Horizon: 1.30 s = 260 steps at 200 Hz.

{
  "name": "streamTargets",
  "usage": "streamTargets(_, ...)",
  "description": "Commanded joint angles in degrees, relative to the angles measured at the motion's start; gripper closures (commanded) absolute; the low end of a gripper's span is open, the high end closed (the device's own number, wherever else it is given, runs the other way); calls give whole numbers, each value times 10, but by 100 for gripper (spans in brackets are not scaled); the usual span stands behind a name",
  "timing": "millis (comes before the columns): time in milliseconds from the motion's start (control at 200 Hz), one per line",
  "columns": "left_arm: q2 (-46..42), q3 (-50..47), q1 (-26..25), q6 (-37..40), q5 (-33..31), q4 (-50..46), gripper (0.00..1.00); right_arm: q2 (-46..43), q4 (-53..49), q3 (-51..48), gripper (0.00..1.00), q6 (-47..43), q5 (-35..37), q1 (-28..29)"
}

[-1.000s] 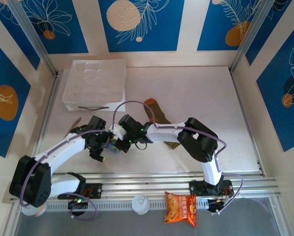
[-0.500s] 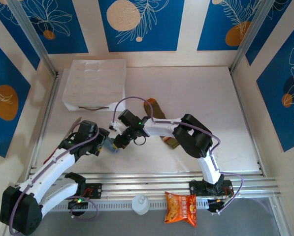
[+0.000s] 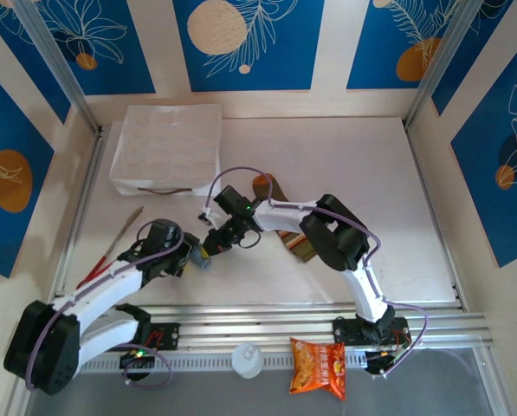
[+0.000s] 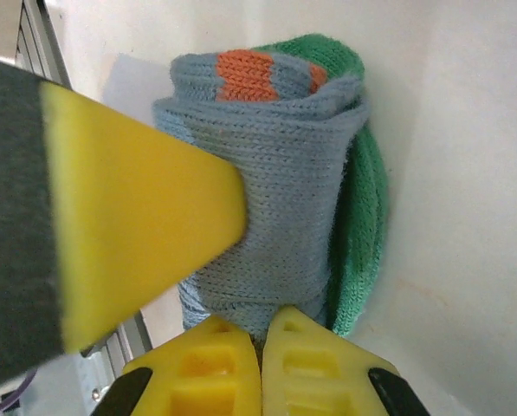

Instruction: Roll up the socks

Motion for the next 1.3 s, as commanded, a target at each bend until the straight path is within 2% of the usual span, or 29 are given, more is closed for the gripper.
streamTargets(0, 35, -9, -18, -10, -4, 41, 36, 51, -103, -30, 100, 35, 34, -1)
streamTargets(240, 107, -47, -45, -50, -24, 89, 49, 41, -73, -40, 100, 62, 9, -12)
streamTargets(340, 152, -44, -45, -52, -13, 113, 74, 38, -73, -39, 100, 59, 7, -12)
streamTargets(425, 176, -42, -45, -56, -4, 129, 89, 28, -70, -44, 100, 50, 13, -12)
streamTargets(525, 172, -39, -43, -60, 1, 120, 100, 4, -67, -52, 84, 33, 24, -13)
streamTargets(710, 82, 6, -31, -57, 23, 31, 100, -147, -33, -100, 64, 3, 118, -29)
streamTargets(800, 39, 55, -16, -38, 36, -28, 100, -230, -15, -125, 61, -18, 172, -44)
streamTargets(925, 23, 143, 17, 16, 52, -89, 100, -322, 15, -156, 61, -47, 197, -78)
streamTargets(1030, 55, 240, 54, 80, 63, -109, 100, -387, 33, -177, 61, -80, 220, -98)
streamTargets(1140, 133, 360, 81, 155, 67, -128, 100, -454, 72, -206, 61, -110, 253, -108)
streamTargets(1295, 247, 482, 106, 196, 77, -101, 100, -522, 95, -219, 62, -128, 272, -120)
